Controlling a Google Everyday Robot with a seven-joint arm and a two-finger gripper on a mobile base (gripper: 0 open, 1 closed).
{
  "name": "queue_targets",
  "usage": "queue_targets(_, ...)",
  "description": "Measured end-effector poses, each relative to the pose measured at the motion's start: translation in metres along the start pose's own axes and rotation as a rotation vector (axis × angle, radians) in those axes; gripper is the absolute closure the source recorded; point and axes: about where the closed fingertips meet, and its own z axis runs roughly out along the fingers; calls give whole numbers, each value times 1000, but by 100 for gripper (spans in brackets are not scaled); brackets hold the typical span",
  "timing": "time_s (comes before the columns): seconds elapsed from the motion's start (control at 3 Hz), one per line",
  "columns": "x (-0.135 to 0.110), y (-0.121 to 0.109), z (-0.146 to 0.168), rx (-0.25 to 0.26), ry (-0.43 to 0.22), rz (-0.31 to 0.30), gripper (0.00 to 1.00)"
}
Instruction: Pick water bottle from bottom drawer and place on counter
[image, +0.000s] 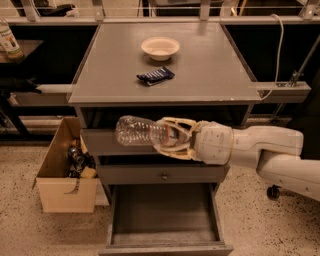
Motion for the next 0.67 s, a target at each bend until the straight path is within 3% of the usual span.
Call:
queue_targets(0.33, 1, -48, -46, 93, -56, 50, 100)
queue_targets(0.67, 0, -48, -46, 93, -56, 49, 100)
